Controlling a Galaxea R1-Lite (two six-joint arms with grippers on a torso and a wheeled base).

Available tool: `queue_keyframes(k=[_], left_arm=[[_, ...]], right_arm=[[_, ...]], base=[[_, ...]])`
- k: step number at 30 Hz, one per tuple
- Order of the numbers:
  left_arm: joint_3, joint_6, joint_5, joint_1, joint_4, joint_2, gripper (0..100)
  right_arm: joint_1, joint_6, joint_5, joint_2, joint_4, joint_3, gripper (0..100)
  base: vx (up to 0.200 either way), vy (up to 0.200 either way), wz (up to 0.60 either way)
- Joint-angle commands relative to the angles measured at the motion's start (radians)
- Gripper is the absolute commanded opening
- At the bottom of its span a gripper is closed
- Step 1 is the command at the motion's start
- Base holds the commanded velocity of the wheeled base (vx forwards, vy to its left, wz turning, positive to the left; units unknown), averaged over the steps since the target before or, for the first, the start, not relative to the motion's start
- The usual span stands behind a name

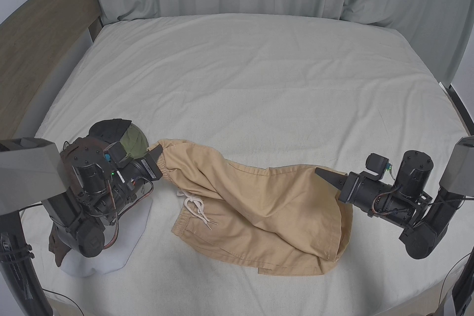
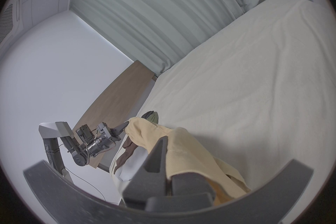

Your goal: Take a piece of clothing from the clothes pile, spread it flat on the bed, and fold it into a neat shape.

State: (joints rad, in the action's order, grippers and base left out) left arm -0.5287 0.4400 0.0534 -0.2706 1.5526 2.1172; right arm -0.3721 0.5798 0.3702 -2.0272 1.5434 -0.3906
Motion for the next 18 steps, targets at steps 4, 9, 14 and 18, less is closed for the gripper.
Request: queue_keyframes(k=[4, 9, 14, 18], left_arm=[[-0.016, 0.005, 0.003, 0.005, 0.008, -0.034, 0], [-0.016, 0.005, 0.005, 0.005, 0.006, -0.052, 0], [-0.013, 0.005, 0.005, 0.016, 0.008, -0.06, 0], [0.01, 0.003, 0.023, 0.041, 0.004, -0.1, 0]], right_arm=[[-0.013, 0.003, -0.005, 0.022, 0.0, -0.02, 0], [-0.007, 0.002, 0.001, 0.021, 0.001, -0.043, 0], [-0.007, -0.02, 0.003, 0.036, 0.001, -0.045, 0], [-0.007, -0.047, 0.004, 0.041, 0.003, -0.043, 0]], base=[[0.0, 0.0, 0.0], [0.0, 0.0, 0.0], [0.0, 0.0, 0.0], [0.0, 0.0, 0.0]])
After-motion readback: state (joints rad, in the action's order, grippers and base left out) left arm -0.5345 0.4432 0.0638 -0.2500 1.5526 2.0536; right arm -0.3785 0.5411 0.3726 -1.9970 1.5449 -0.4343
